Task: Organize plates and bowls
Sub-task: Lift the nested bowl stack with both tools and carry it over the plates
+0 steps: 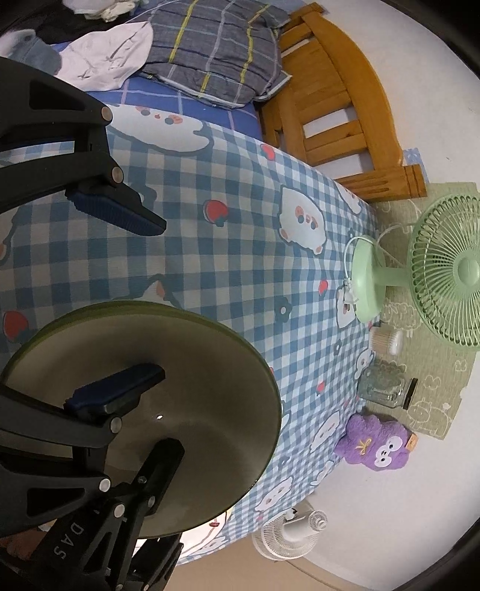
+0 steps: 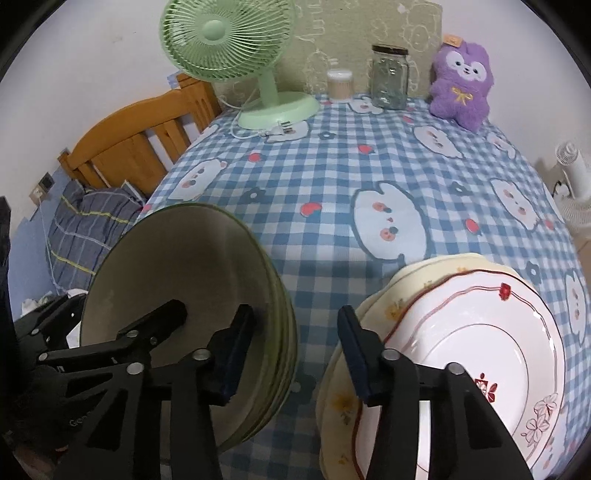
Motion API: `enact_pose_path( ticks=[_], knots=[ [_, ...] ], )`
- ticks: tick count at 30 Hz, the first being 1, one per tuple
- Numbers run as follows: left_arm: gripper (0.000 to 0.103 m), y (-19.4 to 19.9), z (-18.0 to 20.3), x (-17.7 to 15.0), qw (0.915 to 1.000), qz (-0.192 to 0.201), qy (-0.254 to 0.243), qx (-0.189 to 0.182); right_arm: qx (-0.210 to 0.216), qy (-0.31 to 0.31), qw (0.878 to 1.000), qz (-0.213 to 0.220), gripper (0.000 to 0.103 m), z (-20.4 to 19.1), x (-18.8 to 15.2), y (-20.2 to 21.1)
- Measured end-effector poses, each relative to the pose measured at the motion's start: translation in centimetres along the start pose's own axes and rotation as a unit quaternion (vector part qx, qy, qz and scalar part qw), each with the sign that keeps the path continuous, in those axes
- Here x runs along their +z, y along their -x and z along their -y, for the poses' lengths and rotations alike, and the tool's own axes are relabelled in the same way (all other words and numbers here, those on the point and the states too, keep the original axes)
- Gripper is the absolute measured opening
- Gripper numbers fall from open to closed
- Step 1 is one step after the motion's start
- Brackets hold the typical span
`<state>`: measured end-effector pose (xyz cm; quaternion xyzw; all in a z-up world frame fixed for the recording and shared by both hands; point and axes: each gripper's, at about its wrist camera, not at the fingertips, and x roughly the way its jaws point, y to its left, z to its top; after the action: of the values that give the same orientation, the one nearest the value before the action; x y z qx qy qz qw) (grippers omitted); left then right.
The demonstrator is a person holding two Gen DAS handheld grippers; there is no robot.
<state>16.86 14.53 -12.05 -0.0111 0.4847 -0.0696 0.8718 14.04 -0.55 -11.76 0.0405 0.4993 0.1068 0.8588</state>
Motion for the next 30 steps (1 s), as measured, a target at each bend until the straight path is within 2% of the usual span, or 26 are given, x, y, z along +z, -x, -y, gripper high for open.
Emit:
enact_pose_path(
  ticks=[6, 8, 10, 13, 22, 26, 30],
  knots=[
    [0.063, 0.0, 0.2, 0.2, 0.9999, -0.004, -0.004, -0.008, 0.026, -0.024, 0.999, -0.015, 0.043, 0.4, 0.0, -0.6],
    [0.057, 0.1, 0.5, 0.1, 0.9999, -0.001, -0.008, -0.010, 0.025, -0.027, 0.999, -0.016, 0.043, 0.3, -0.1, -0.6],
    [0.044, 0.2, 0.9, 0.0, 0.9998, 0.001, -0.010, -0.014, 0.022, -0.031, 0.999, -0.018, 0.043, 0.3, -0.3, -0.6],
    [0.034, 0.3, 1.0, -0.1, 0.9997, -0.002, 0.003, -0.024, 0.016, -0.032, 0.999, -0.022, 0.043, 0.0, -0.3, -0.5],
    [0.031, 0.3, 1.2, -0.1, 0.9994, -0.007, 0.028, -0.021, 0.024, -0.056, 0.998, -0.028, 0.041, 0.5, -0.4, -0.5],
    [0.031, 0.3, 1.4, -0.3, 0.9994, -0.002, 0.033, -0.013, 0.024, -0.052, 0.998, -0.025, 0.031, -0.1, -0.4, -0.4],
    [0.031, 0.4, 1.3, -0.4, 0.9991, 0.002, 0.040, -0.012, 0.023, -0.053, 0.998, -0.026, 0.031, -0.1, -0.4, -0.4]
  ],
)
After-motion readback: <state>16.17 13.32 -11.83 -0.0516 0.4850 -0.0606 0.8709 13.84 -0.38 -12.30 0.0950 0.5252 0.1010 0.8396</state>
